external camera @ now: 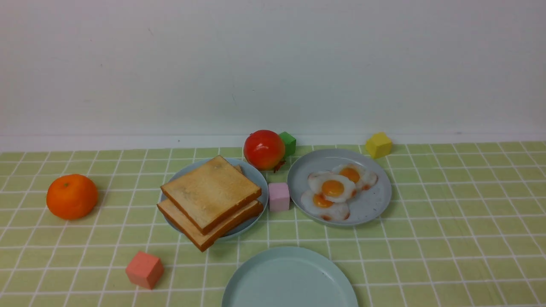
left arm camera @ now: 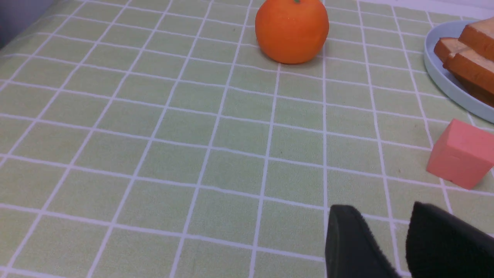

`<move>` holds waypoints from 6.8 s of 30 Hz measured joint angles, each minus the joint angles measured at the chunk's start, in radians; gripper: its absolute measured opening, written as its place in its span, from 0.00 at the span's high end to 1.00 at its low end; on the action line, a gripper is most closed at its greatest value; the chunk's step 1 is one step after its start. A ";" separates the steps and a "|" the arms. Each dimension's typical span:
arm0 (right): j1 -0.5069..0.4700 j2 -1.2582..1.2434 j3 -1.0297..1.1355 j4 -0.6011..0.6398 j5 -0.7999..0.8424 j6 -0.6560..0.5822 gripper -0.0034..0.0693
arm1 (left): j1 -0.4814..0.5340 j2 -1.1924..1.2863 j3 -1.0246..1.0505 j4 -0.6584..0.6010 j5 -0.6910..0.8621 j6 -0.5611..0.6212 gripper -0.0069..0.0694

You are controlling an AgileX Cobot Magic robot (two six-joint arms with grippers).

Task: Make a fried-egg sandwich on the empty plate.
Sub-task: Use the left arm to grab a slice of bread, then use the left arm to put a slice of bread into the empty plate in the middle, then use the right arm to grab a fried egg

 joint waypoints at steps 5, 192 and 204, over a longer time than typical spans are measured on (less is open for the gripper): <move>0.000 0.000 0.000 0.000 0.000 0.000 0.62 | 0.000 0.000 0.000 0.000 0.000 0.000 0.60; 0.245 1.388 -0.949 0.592 0.074 -0.007 0.26 | -0.480 1.592 -1.440 -0.604 0.582 0.496 0.21; 0.245 1.929 -1.249 0.869 0.083 -0.201 0.36 | -0.530 1.423 -1.230 -0.727 0.468 0.652 0.93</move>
